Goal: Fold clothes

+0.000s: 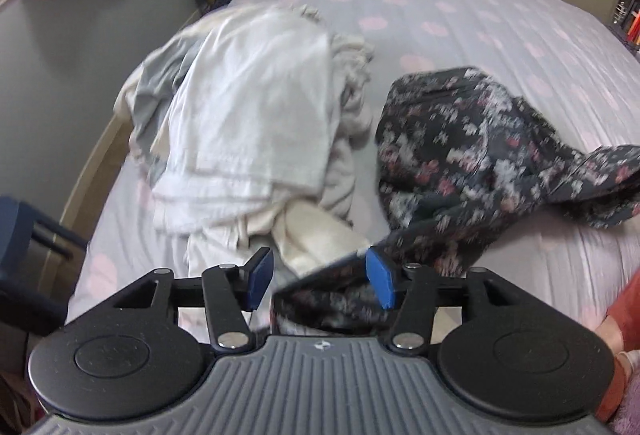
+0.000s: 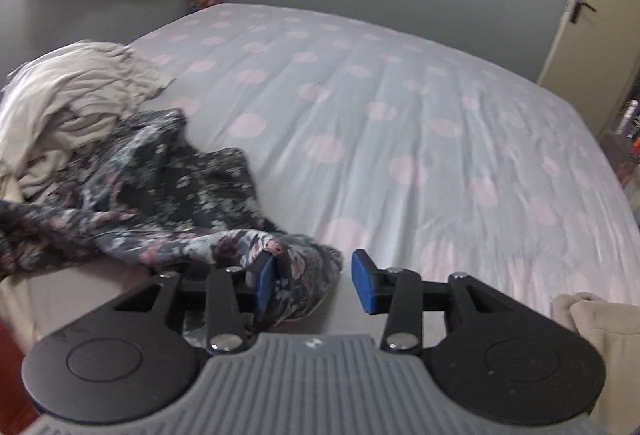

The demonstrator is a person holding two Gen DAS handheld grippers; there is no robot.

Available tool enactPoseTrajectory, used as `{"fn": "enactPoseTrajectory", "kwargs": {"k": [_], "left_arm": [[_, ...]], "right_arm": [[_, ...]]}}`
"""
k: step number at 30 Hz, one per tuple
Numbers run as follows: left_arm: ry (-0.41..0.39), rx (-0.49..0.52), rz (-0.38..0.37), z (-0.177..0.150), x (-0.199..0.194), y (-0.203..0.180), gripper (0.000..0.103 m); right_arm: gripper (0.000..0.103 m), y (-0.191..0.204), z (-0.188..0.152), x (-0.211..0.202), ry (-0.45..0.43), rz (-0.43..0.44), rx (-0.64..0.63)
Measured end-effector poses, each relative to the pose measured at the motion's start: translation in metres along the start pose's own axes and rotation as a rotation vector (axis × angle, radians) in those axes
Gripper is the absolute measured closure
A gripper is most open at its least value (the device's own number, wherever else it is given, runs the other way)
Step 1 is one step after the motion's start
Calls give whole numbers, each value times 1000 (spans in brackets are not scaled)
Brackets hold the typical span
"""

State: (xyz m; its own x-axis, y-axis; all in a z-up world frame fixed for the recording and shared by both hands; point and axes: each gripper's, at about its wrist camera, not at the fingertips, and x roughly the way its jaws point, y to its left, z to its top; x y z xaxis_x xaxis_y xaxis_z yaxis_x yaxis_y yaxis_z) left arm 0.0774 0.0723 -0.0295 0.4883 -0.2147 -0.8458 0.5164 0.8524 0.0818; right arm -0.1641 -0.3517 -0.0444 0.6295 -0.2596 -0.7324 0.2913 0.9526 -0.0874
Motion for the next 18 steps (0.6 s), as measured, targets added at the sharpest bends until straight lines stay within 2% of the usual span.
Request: {"fn": "enactPoseTrajectory", "kwargs": {"k": [3, 6, 10, 16, 18], "left_arm": [[14, -7, -30, 20, 31, -10, 52], [28, -14, -60, 39, 62, -19, 50], [46, -23, -101, 65, 104, -32, 50], [77, -38, -158, 103, 167, -51, 50], [115, -46, -154, 109, 192, -57, 50]], "right_arm": [[33, 2, 6, -11, 55, 90, -68], [33, 1, 10, -19, 115, 151, -120], [33, -3, 24, -16, 95, 180, -117], [33, 6, 50, 35, 80, 200, -54], [33, 12, 54, 52, 87, 219, -37]]}}
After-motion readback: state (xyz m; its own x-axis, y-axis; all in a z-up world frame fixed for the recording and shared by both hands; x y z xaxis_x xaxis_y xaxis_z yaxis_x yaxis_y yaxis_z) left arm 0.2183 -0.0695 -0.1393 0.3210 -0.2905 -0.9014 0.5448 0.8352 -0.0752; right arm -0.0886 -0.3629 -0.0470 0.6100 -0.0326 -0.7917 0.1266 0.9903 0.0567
